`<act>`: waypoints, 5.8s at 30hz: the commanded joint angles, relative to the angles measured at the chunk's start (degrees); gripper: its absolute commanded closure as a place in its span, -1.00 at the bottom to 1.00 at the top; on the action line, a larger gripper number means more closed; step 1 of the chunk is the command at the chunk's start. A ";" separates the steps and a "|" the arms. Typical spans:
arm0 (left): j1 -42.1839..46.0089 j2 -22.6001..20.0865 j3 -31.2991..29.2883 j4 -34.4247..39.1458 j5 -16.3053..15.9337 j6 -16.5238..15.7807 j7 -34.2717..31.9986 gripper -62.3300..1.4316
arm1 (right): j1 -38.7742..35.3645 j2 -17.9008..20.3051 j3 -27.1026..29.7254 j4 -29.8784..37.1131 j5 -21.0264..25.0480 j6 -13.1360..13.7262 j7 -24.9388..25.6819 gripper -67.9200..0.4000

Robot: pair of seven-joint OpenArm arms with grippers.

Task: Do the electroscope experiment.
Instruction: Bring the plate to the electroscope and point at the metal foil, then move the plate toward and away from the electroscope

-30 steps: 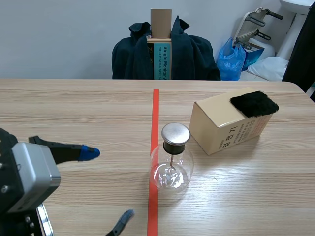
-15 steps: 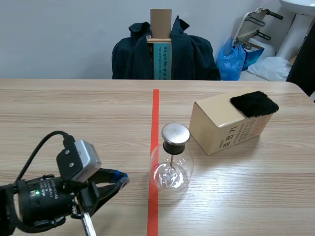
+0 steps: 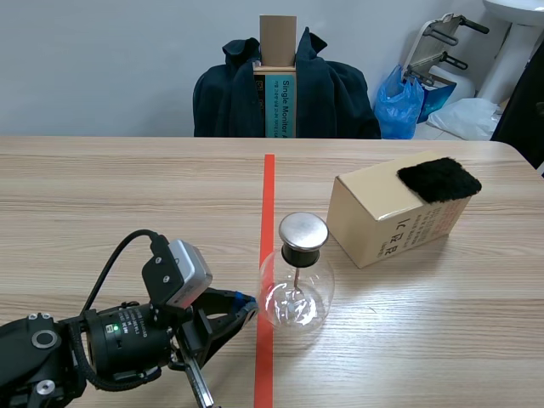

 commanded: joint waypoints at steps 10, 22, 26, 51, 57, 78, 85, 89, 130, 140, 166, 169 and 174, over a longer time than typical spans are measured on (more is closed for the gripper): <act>-0.33 0.46 -0.33 0.63 -0.46 0.31 -1.09 0.87 | -6.67 0.13 -11.76 0.63 -6.73 -4.76 -2.97 0.96; -0.31 0.42 -0.46 0.63 -0.20 0.85 -0.13 0.87 | -12.92 0.48 -19.98 -1.42 -17.88 -6.69 -11.19 0.96; -0.31 0.44 -0.44 0.63 -0.22 0.85 0.13 0.87 | -14.27 1.29 -20.72 -2.36 -19.28 -6.69 -11.54 0.96; -0.31 0.46 -0.44 0.63 -0.20 0.81 0.20 0.87 | -15.67 1.29 -20.70 -4.81 -23.63 -6.71 -6.49 0.96; -0.28 0.46 -0.44 0.63 -0.20 0.81 0.22 0.87 | -15.67 1.29 -20.70 -4.81 -23.63 -8.02 -1.64 0.96; -0.28 0.46 -0.44 0.63 -0.20 0.81 0.24 0.87 | -16.48 1.27 -20.70 -4.81 -25.11 -9.25 8.24 0.96; -0.28 0.46 -0.44 0.63 -0.20 0.81 0.22 0.87 | -16.48 1.27 -20.70 -4.81 -25.33 -9.25 8.26 0.96; -0.28 0.46 -0.44 0.63 -0.20 0.81 0.22 0.87 | -16.48 1.27 -20.70 -4.81 -25.33 -9.66 7.08 0.96; -0.28 0.44 -0.44 0.63 -0.20 0.81 0.22 0.87 | -16.46 1.27 -20.70 -4.81 -25.33 -9.64 -0.98 0.96; -0.31 0.44 -0.44 0.63 -0.20 0.81 0.22 0.87 | -16.46 1.25 -20.70 -4.81 -25.33 -9.66 6.71 0.96; -0.31 0.44 -0.44 0.63 -0.20 0.83 0.22 0.87 | -16.46 1.25 -20.70 -4.81 -25.07 -9.66 -2.62 0.96; -0.31 0.44 -0.44 0.63 -0.20 0.83 0.22 0.87 | -16.46 1.25 -20.70 -4.81 -25.05 -9.66 -7.21 0.96; -0.31 0.44 -0.44 0.63 -0.20 0.83 0.22 0.87 | -16.46 1.25 -20.70 -4.81 -25.05 -9.66 -14.19 0.96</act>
